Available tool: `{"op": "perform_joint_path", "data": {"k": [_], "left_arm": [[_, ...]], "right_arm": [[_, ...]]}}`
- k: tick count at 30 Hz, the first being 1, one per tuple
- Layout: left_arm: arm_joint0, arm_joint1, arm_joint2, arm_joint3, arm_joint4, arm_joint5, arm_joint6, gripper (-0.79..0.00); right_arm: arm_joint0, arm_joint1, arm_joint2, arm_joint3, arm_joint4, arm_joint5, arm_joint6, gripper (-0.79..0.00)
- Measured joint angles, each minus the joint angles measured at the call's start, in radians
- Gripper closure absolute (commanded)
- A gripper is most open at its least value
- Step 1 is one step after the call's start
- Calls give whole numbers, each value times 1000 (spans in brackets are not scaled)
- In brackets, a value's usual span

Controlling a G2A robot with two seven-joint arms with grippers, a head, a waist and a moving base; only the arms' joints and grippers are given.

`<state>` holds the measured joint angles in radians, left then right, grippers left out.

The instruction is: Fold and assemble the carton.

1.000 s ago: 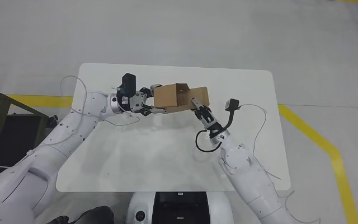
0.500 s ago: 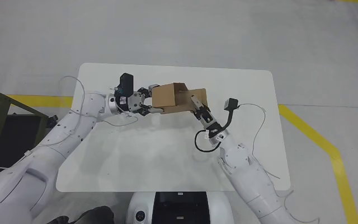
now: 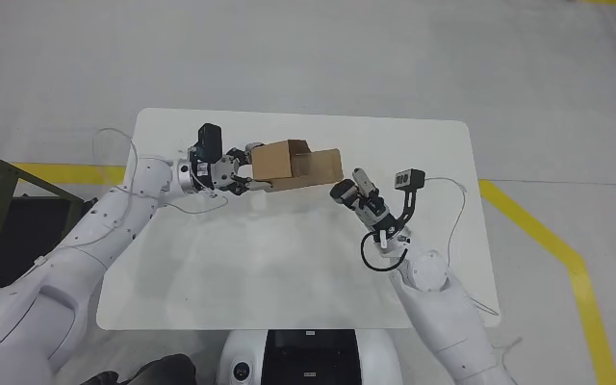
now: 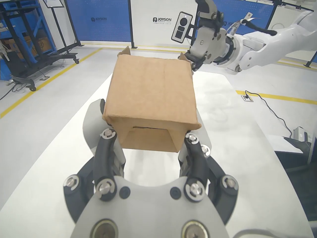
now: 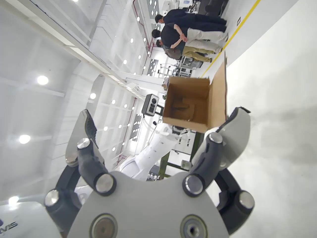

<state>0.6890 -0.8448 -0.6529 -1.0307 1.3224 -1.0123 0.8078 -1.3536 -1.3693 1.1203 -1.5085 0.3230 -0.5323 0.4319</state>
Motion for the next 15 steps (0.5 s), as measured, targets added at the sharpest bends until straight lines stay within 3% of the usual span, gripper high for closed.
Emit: {"op": "perform_joint_path", "data": {"k": [5,15], "left_arm": [[-6,-11,10,-5,2,0,0,-376],[-6,-19,42,-27,64,0,0,-372]], "right_arm": [[0,-1,-25,-24,29,0,63,-785],[70,-15,-73,18,38,-26,64,-785]]}}
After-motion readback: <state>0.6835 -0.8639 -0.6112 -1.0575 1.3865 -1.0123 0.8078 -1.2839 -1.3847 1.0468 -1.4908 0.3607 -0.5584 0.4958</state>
